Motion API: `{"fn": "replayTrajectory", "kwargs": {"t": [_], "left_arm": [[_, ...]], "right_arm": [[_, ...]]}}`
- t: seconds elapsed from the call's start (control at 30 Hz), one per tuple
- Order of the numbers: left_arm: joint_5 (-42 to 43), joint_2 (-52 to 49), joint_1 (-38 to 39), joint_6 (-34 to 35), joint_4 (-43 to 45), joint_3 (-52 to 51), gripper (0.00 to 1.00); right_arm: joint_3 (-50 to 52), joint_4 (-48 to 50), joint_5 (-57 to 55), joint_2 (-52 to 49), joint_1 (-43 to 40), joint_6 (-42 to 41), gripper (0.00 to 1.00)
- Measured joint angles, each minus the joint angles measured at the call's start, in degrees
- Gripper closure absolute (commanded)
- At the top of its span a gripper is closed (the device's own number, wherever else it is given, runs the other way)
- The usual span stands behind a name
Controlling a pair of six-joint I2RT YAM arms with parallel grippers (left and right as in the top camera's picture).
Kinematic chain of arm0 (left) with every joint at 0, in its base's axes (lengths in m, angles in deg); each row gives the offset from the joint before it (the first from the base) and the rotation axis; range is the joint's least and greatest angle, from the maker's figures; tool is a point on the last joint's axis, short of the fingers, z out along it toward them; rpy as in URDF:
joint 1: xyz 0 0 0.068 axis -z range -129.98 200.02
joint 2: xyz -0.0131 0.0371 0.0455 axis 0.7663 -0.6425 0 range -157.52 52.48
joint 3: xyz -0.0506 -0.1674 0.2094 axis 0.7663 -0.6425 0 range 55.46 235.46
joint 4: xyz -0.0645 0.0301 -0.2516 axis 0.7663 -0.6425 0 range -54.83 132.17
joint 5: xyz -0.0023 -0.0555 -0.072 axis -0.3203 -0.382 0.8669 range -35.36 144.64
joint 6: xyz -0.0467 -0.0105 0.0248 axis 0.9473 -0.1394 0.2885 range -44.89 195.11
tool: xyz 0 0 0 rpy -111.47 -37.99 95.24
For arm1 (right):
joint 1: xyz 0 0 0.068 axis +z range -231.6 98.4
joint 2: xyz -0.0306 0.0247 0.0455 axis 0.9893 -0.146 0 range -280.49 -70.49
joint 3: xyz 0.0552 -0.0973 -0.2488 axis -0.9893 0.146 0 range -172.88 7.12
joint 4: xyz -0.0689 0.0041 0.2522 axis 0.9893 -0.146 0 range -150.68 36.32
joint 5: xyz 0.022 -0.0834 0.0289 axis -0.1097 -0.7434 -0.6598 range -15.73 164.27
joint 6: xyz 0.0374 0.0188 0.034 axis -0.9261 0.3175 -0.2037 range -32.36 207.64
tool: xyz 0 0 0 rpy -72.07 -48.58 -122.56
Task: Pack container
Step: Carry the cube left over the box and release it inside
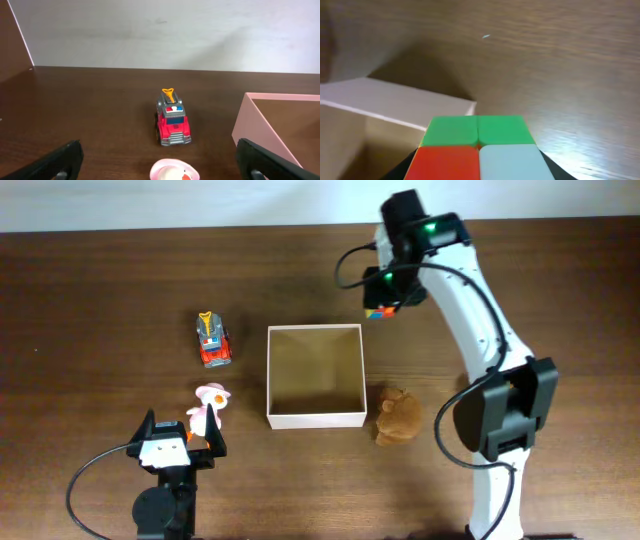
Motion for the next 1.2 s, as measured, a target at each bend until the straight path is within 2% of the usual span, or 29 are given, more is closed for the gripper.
{"fn": "replayTrajectory", "kwargs": {"t": [0.33, 0.63, 0.97, 1.2], "left_arm": [[0.00, 0.00, 0.00, 0.02, 0.00, 0.00, 0.01], [0.00, 0.00, 0.00, 0.00, 0.02, 0.00, 0.01], [0.00, 0.00, 0.00, 0.00, 0.02, 0.00, 0.01], [0.00, 0.00, 0.00, 0.00, 0.02, 0.00, 0.01]], "right_arm": [[0.00, -2.82, 0.90, -0.07, 6.78, -0.52, 0.48], [0.00, -7.43, 1.09, -0.07, 9.33, -2.78, 0.49], [0.50, -4.50, 1.09, -0.07, 9.51, -3.48, 0.48], [5.86, -1.07, 1.09, -0.07, 10.84, -3.45, 0.48]]}}
